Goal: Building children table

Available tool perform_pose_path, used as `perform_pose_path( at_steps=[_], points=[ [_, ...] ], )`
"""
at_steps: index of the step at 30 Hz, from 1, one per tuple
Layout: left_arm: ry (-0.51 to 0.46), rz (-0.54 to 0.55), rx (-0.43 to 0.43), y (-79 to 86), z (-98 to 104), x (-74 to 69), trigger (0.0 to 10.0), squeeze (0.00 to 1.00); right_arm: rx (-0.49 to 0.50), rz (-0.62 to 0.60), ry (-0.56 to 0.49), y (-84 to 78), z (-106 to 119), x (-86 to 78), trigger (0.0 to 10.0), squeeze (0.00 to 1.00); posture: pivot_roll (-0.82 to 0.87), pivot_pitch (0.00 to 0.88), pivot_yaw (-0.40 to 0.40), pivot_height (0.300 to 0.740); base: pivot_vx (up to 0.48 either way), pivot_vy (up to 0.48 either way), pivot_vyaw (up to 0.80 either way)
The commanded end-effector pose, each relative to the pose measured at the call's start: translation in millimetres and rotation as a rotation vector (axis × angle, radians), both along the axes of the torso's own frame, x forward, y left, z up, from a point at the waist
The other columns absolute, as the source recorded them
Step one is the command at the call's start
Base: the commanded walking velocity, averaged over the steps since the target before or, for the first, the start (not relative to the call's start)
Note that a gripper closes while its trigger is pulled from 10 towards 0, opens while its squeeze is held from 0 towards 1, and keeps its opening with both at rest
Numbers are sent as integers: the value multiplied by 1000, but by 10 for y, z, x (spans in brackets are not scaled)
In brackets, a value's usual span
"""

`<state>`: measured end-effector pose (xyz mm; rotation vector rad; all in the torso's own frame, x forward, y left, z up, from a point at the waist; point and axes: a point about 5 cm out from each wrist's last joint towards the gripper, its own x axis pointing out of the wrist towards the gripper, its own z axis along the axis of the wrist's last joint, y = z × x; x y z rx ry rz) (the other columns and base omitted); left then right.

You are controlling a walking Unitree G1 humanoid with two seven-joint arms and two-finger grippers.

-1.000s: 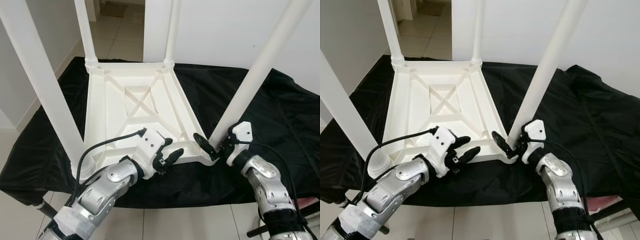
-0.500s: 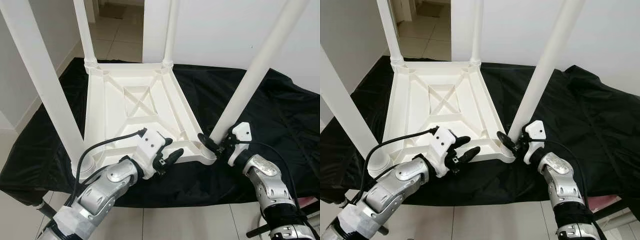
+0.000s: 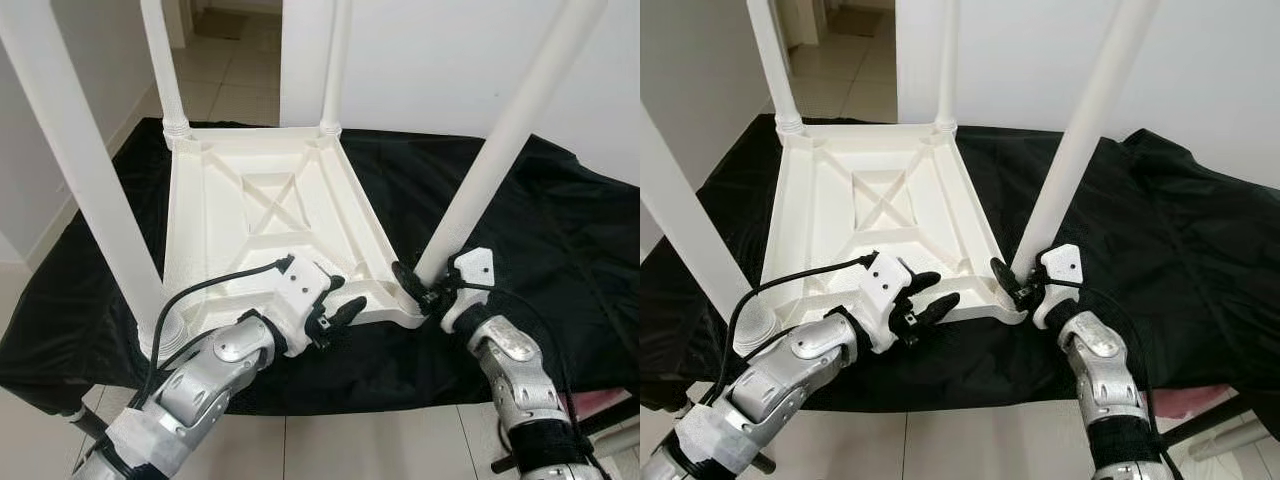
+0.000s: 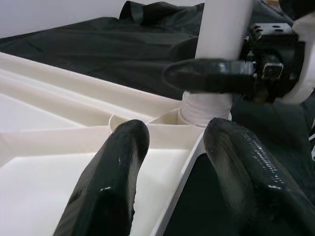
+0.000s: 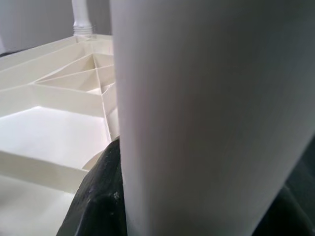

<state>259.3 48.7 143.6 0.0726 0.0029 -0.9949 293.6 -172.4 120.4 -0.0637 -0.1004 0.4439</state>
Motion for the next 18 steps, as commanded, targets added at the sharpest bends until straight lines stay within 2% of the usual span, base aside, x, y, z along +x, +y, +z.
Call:
perform_pose_path(
  at_steps=[1,3,4,5,6,8,12,13,15,18],
  points=[
    [19,-205,8,-40,-12,-74,10000,0,-19,5,51,44,-104,-31,10000,0,-37,0,-48,740,0,0,0],
    [20,-210,4,-51,-8,-67,10000,0,53,-115,33,186,-79,-88,10000,0,-53,0,-38,740,0,0,0],
    [20,-210,4,-51,-8,-67,10000,0,53,-115,33,186,-79,-88,10000,0,-53,0,-38,740,0,0,0],
    [21,-214,4,-59,-7,-65,10000,0,111,-199,30,246,-50,-101,10000,0,-54,0,-36,740,0,0,0],
    [21,-214,4,-59,-7,-65,10000,0,111,-199,30,246,-50,-101,10000,0,-54,0,-36,740,0,0,0],
    [21,-220,2,-70,-2,-63,10000,0,159,-328,38,329,-36,-116,10000,0,-55,0,-35,740,0,0,0],
    [21,-222,2,-73,1,-62,10000,0,181,-367,45,350,-38,-119,10000,0,-53,0,-36,740,0,0,0],
    [20,-221,0,-71,9,-53,10000,0,200,-419,46,416,-23,-134,10000,0,-46,0,-37,740,0,0,0],
    [21,-216,-1,-60,14,-48,10000,0,216,-412,41,479,9,-155,10000,0,-44,0,-37,740,0,0,0],
    [21,-214,-1,-56,14,-47,10000,0,208,-407,31,487,29,-159,10000,0,-41,0,-36,740,0,0,0]
  ],
)
